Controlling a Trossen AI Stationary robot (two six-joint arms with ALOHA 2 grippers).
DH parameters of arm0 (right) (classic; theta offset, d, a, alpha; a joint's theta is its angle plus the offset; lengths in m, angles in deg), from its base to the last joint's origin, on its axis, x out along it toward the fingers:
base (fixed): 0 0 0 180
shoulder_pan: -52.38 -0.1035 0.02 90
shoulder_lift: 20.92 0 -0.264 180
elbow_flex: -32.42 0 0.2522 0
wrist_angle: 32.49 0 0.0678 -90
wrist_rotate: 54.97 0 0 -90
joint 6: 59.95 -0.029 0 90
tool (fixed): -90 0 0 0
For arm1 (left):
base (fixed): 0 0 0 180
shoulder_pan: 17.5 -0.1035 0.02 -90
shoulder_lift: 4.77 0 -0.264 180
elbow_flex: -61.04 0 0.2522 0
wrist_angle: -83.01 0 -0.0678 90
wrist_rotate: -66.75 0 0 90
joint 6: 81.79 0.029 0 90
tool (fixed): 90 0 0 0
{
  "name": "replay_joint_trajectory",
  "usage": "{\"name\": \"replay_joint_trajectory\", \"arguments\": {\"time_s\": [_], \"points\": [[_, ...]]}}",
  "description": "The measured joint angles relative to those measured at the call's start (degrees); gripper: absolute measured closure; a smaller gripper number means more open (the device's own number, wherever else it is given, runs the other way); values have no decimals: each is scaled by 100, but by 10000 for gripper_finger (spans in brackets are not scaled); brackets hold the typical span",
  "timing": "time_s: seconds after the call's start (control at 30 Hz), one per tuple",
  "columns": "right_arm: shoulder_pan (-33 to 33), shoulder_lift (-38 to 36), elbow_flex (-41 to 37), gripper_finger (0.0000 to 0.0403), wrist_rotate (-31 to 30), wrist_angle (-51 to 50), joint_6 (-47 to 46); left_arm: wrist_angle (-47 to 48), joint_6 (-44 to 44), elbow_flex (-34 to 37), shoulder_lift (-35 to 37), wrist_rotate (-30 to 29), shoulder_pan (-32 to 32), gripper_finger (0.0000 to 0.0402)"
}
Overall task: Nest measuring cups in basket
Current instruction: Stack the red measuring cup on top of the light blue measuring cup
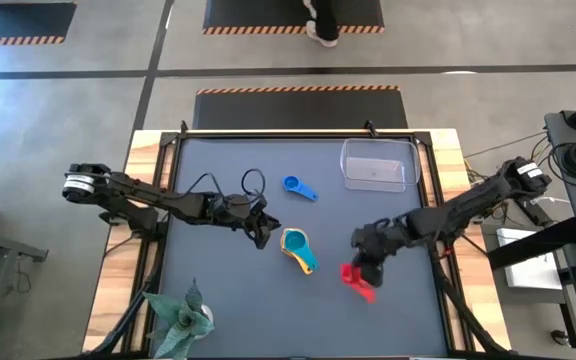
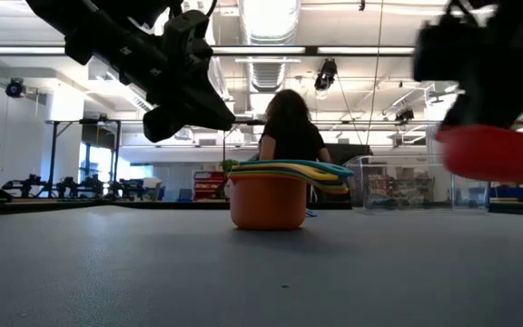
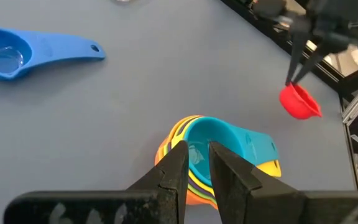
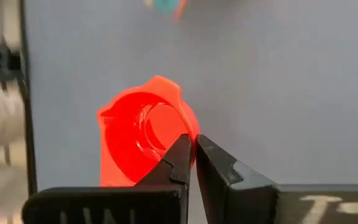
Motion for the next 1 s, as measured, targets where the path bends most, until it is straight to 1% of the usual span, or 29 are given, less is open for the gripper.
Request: {"name": "replay_joint_trajectory", "arguments": {"time_s": [0.07, 0.17, 0.23, 0.3, 0.43, 0.63, 0.77, 0.87, 1.0], "points": [[423, -80, 2, 394, 102, 265, 203, 2, -10, 0, 0, 2, 0, 356], [1066, -75, 7, 394, 637, 644, 388, 2, -20, 0, 0, 0, -7, 356], [1434, -4, 54, 394, 946, 719, 480, 2, -21, 0, 2, -1, -7, 356], [1710, 103, 167, 394, 1050, 737, 684, 4, -38, 0, 2, -1, -7, 356], [2124, 424, 550, 394, 1054, 751, 1026, 6, -43, 2, 2, -53, -7, 356], [2351, 1086, 1277, 394, 1132, 715, 1411, 6, -44, 2, 2, -104, -24, 356], [2352, 1605, 1735, 394, 1370, 577, 1602, 8, -89, 4, 2, -114, -24, 356], [2352, 1990, 2112, 394, 1414, 456, 1685, 10, -88, 6, 4, -114, -24, 356], [2352, 2488, 2687, 394, 1398, 34, 1672, 15, -95, 7, 4, -114, -24, 356]]}}
